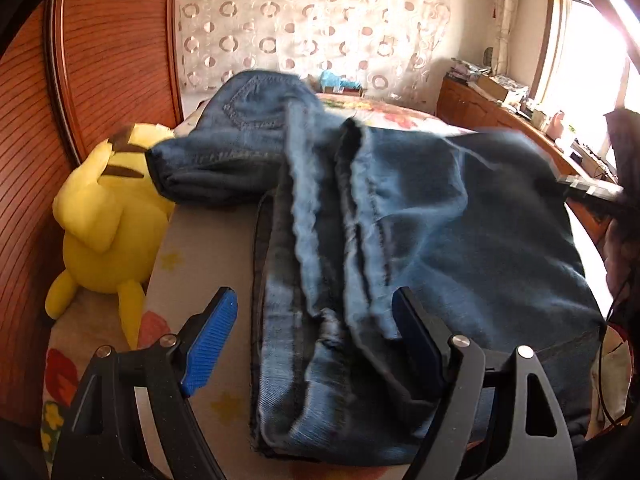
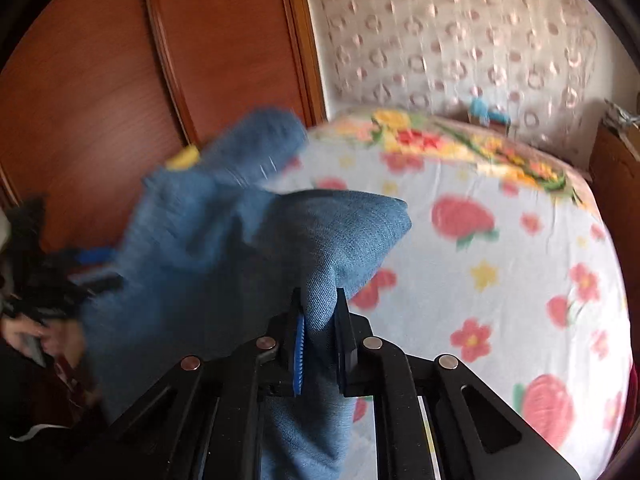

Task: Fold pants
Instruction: 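Lift and fold the leg end onto the stack with the right gripper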

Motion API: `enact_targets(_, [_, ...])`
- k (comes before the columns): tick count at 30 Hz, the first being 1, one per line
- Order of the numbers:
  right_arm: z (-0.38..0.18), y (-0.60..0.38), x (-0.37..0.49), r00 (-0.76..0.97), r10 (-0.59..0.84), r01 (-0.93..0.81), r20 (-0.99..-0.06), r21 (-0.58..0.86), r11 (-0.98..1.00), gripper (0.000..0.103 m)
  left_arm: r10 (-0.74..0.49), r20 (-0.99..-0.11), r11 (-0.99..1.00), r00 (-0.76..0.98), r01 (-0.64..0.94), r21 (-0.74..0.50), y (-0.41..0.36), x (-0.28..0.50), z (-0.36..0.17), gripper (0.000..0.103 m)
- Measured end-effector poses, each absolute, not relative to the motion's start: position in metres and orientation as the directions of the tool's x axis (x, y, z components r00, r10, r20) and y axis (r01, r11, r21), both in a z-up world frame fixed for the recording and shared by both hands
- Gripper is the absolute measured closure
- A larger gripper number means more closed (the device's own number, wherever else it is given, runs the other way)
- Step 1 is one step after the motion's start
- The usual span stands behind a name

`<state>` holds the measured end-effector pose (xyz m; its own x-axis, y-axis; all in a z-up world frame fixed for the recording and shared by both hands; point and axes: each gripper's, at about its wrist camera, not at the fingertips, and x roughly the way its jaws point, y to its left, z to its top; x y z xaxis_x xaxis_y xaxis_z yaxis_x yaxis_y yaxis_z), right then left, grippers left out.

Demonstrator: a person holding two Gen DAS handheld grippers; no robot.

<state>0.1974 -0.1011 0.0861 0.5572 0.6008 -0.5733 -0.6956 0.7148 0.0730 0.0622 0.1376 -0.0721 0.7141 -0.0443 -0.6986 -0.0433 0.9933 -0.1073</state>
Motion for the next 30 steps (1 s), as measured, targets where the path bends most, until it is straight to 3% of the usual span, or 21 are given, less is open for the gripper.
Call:
enact_targets(5, [0.135, -0.109, 0.178, 0.55, 0.627, -0.736, -0.552, 0.035, 0.676, 0.095, -0.057, -0.667, 0.996, 0.743, -0.009, -0.094, 0.124, 0.059, -0.054, 0.022])
enact_targets(13, [0.175, -0.14, 0.162, 0.652, 0.55, -0.682, -0.522, -0.086, 0.727, 0.095, -0.097, -0.641, 0.995, 0.761, 0.051, -0.09, 0.103, 0.06, -0.037, 0.022])
enact_targets(23, [0.131, -0.243, 0.218, 0.742, 0.319, -0.471, -0.59, -0.12, 0.874, 0.095, -0.155, -0.603, 0.988, 0.783, 0.138, -0.076, 0.064, 0.074, -0.018, 0.022])
enact_targets(30, [0.088, -0.268, 0.243, 0.73, 0.267, -0.369, -0.629, -0.034, 0.929, 0.082, -0.21, -0.594, 0.975, 0.776, 0.212, -0.068, 0.022, 0.104, -0.015, 0.022])
